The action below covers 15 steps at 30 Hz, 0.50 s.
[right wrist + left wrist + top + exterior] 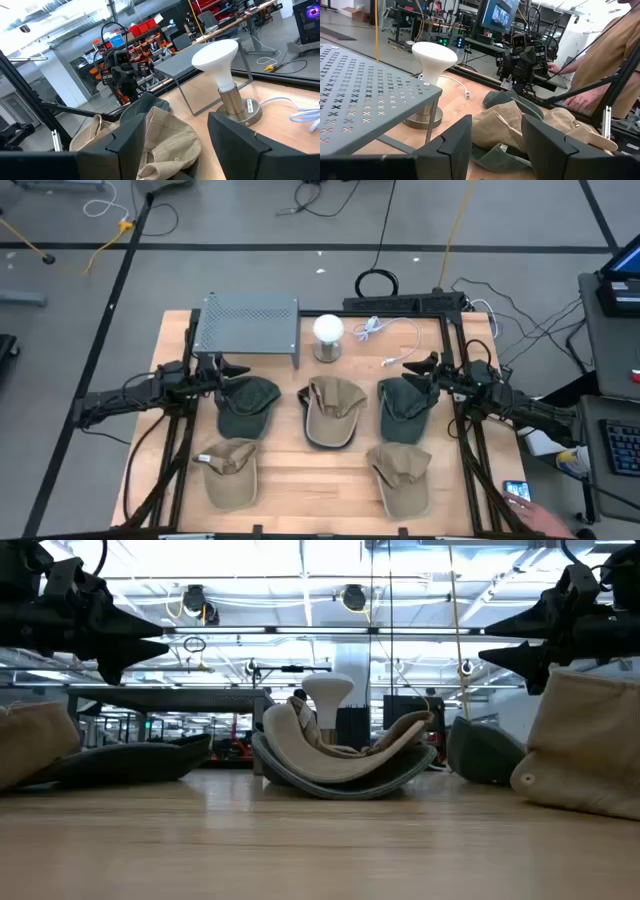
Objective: Pick & Place hat
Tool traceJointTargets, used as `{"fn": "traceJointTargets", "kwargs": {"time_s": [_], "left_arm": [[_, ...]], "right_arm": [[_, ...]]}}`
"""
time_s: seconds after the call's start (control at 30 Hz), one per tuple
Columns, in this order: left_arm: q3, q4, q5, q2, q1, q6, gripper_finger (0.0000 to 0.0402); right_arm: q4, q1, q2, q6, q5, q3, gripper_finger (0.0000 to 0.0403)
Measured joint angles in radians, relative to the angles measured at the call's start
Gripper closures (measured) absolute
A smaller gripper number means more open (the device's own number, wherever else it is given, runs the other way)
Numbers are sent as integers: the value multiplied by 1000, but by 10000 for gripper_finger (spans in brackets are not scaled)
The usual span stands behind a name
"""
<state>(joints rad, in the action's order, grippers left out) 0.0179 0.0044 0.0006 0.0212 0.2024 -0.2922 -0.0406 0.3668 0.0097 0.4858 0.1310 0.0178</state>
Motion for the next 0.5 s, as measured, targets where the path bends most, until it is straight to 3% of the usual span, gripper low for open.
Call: {"fn": "traceJointTargets", "kwargs": {"time_s": [0.5], "left_arm": [[0, 0, 0, 0, 0, 0, 227]], "right_arm": [[0, 0, 0, 0, 0, 0, 195]]}}
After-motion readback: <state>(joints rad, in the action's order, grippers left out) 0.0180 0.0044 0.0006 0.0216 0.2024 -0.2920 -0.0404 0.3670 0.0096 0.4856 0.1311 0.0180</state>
